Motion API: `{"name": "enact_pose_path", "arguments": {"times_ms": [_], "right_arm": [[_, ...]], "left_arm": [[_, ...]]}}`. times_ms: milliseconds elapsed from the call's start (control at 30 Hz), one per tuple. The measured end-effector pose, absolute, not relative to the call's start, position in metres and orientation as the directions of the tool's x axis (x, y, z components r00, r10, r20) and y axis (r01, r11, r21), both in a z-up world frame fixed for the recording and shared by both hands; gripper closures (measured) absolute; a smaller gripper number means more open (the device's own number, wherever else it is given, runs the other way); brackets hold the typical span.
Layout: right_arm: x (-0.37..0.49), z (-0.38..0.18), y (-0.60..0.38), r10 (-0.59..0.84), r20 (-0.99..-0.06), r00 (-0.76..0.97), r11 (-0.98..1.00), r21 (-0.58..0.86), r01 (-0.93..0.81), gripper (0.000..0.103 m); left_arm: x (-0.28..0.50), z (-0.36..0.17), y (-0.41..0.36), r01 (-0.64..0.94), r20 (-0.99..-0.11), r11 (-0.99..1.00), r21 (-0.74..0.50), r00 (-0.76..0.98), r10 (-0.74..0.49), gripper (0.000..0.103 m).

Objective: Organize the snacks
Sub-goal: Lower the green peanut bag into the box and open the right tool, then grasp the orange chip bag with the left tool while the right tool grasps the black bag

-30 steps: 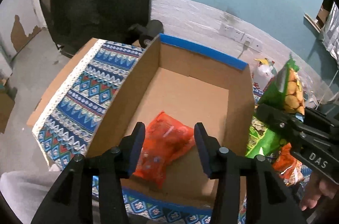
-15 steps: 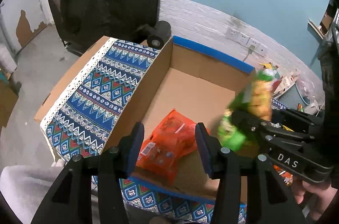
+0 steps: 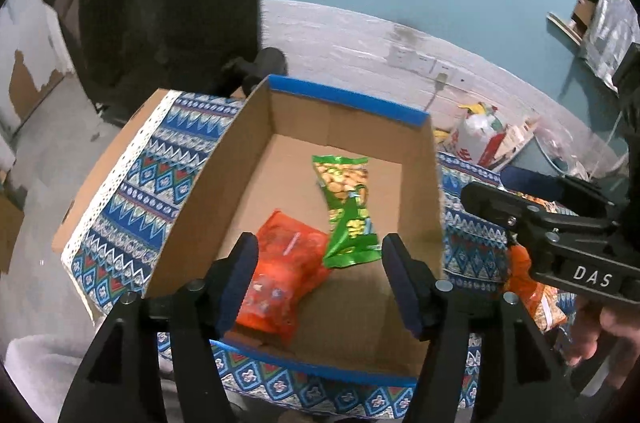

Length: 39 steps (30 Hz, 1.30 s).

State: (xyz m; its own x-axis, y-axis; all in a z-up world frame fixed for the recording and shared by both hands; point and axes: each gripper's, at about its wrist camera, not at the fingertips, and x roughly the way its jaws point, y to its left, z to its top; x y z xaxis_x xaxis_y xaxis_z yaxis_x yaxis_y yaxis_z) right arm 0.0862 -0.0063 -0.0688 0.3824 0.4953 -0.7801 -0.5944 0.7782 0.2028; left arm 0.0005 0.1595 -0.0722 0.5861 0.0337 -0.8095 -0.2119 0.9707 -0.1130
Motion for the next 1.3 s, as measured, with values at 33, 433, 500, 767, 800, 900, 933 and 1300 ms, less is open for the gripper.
{"name": "enact_pose_path", "arguments": {"times_ms": [33,433,500,767,800,900,933,1300], "right_arm": [[0.085,-0.067,-0.012,0.492,-0.779,0.39,0.782,0.198,-0.591,0.032],[0.072,-0.054,-0.077,0.441,-0.78,0.444,0.813,0.137,-0.566,0.028],[0.069,-0.055,-0.091,0.433,-0.786,0.441,0.815,0.133,-0.564,0.028],[0.055,-0.066,-0.152,0.387,-0.808,0.444,0.847,0.122,-0.517,0.028],[0.054,-0.068,-0.161,0.377,-0.813,0.443,0.854,0.12,-0.506,0.028],[0.048,-0.071,-0.183,0.356,-0.821,0.446,0.867,0.112,-0.486,0.028],[0.046,-0.073,-0.192,0.346,-0.826,0.446,0.872,0.106,-0.479,0.028],[0.017,-0.101,-0.267,0.305,-0.859,0.412,0.898,0.116,-0.424,0.028]], "left_arm": [[0.001,-0.071,0.155,-0.202,-0.809,0.973,-0.111,0.587,0.03,0.034],[0.005,-0.067,0.096,-0.062,-0.811,0.994,-0.09,0.584,-0.037,0.028],[0.006,-0.069,0.085,-0.036,-0.816,0.994,-0.099,0.574,-0.06,0.027],[0.002,-0.076,0.033,0.074,-0.835,0.991,-0.115,0.534,-0.137,0.027],[0.002,-0.076,0.024,0.092,-0.838,0.99,-0.11,0.528,-0.142,0.027],[0.001,-0.078,0.005,0.133,-0.846,0.986,-0.104,0.51,-0.158,0.027],[0.0,-0.079,0.0,0.142,-0.848,0.984,-0.105,0.504,-0.163,0.027],[-0.005,-0.098,-0.062,0.253,-0.886,0.963,-0.097,0.419,-0.199,0.025]]}}
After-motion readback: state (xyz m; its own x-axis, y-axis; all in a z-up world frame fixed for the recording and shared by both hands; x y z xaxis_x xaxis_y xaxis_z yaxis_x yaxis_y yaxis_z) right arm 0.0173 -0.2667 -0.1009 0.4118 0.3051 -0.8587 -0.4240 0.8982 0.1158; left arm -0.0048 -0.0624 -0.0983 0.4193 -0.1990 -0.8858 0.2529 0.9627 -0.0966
